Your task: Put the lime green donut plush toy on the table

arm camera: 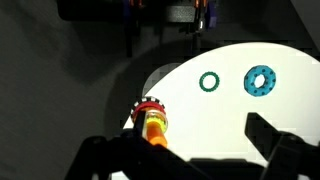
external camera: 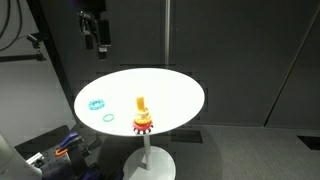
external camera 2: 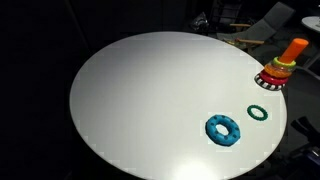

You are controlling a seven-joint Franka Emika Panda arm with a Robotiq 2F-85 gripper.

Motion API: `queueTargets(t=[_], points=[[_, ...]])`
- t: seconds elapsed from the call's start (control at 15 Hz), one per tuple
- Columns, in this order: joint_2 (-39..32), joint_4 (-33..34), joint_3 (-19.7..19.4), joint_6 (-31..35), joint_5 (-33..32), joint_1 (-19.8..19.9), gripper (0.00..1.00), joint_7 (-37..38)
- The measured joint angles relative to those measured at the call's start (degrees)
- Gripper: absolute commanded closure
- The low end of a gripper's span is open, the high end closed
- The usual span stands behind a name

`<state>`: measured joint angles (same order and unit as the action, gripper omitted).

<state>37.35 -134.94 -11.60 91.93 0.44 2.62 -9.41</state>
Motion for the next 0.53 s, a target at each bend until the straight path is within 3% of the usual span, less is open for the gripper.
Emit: queueTargets(t=[0.53], points=[[-2.24,-2.07,0.72,5.04,0.0,0.39,0.0,0.02]])
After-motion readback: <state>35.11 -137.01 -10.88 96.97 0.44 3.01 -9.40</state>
